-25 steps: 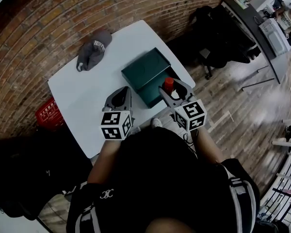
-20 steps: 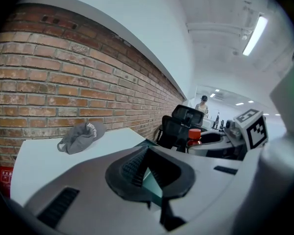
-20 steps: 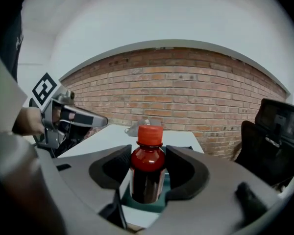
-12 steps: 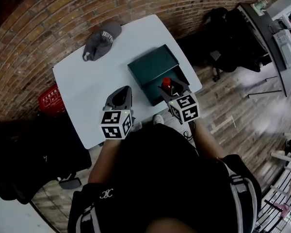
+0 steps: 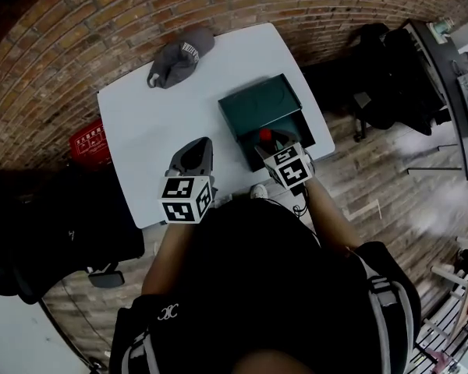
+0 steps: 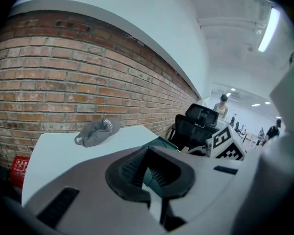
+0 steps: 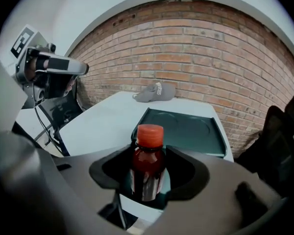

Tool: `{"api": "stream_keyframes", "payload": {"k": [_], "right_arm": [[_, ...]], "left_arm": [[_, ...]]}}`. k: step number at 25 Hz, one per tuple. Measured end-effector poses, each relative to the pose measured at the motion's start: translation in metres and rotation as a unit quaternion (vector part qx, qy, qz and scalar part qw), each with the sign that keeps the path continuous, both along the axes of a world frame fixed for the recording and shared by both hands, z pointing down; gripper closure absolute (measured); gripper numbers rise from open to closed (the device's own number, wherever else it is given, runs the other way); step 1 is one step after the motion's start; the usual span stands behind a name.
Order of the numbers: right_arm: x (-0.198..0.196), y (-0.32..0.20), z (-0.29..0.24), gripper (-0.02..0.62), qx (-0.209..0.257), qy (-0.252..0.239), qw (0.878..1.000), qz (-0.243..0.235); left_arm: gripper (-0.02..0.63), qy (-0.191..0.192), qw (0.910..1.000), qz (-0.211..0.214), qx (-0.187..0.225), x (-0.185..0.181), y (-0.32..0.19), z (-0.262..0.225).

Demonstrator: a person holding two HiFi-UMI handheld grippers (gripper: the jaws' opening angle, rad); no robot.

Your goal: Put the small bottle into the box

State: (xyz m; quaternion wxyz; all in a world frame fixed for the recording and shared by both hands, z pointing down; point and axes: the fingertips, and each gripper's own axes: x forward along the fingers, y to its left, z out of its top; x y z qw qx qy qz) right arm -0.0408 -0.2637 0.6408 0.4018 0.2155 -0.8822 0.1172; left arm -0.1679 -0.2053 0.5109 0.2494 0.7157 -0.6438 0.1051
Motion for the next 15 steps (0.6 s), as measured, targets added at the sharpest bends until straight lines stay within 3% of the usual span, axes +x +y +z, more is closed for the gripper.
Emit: {"api": "stream_keyframes", "payload": {"k": [3,9,15], "right_arm": [[-0.003,0.0,0.016,0.376,-0.013,0.026,0.999,-0.021],[-0.009,0.009,0.05,0.377,0.019,0.109,0.988,-0.107],[-0.006,0.013,0.071,0.376,0.013,0.152,0.98,-0.131]], "left_arm": [[0.594,-0.002,0.9999,-0.01,0.001,-0.004,0.0,-0.001],[0.594,-0.007,0.9996,-0.029,0.001,-0.013,0.007,-0.003],[0.594,-0.013,0.999,-0.043,0.0,-0.018,0.014,-0.006]]}}
